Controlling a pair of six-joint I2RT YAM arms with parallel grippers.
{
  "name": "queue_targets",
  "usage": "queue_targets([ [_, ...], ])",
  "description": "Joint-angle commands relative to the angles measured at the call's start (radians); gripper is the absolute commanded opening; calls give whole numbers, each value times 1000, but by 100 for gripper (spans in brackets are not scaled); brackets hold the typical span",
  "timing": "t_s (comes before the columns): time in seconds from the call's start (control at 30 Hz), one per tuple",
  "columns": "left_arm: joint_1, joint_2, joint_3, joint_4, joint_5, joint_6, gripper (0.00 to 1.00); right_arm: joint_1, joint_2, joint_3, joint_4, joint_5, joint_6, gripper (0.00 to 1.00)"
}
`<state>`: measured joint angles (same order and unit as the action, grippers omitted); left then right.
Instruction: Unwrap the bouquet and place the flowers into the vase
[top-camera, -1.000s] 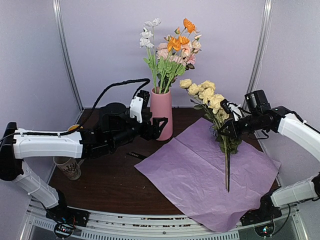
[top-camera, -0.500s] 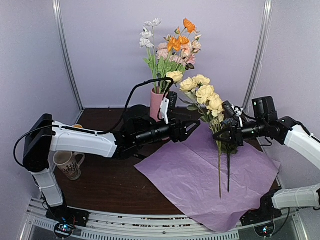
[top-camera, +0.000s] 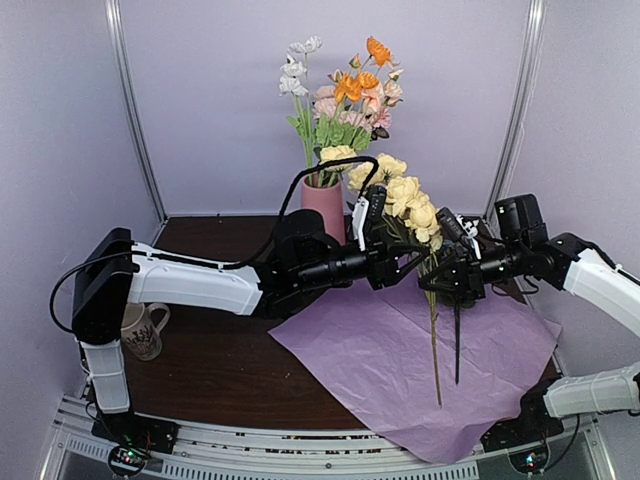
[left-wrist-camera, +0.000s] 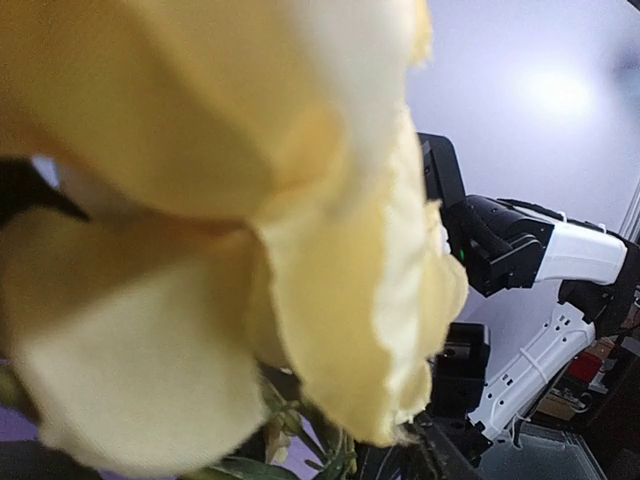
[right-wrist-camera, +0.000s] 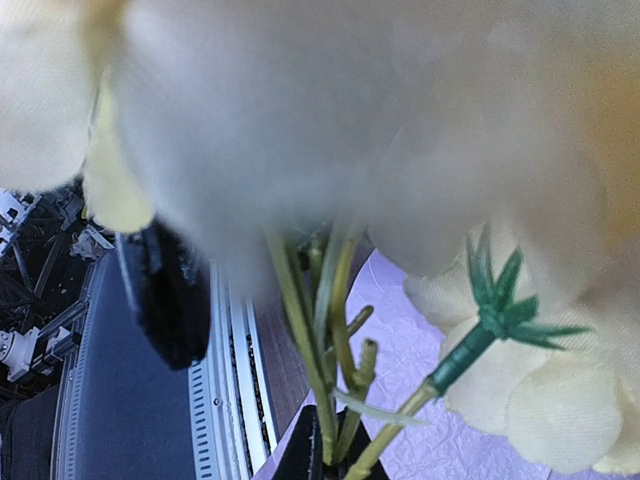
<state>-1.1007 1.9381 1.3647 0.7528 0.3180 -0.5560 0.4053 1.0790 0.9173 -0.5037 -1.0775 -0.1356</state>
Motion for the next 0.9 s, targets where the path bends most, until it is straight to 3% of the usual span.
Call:
queue_targets([
  [0.0,-1,9,25,28,35,-7,43,10,-2,17,21,-25,-20,0],
  [0.37,1,7,12,37,74,-21,12,10,-2,34,-7,7,-49,1],
  [0.53,1,-18,13,7,86,6,1,8,-7,50,-79,31,-119,30],
  [0.67,1,-55,6,-45,92,48,0,6,-32,28,-128,55,-173,47],
  [0.87,1,-167,-2,-181,73,154,0,-44,-54,-14,-194,65,-261,53],
])
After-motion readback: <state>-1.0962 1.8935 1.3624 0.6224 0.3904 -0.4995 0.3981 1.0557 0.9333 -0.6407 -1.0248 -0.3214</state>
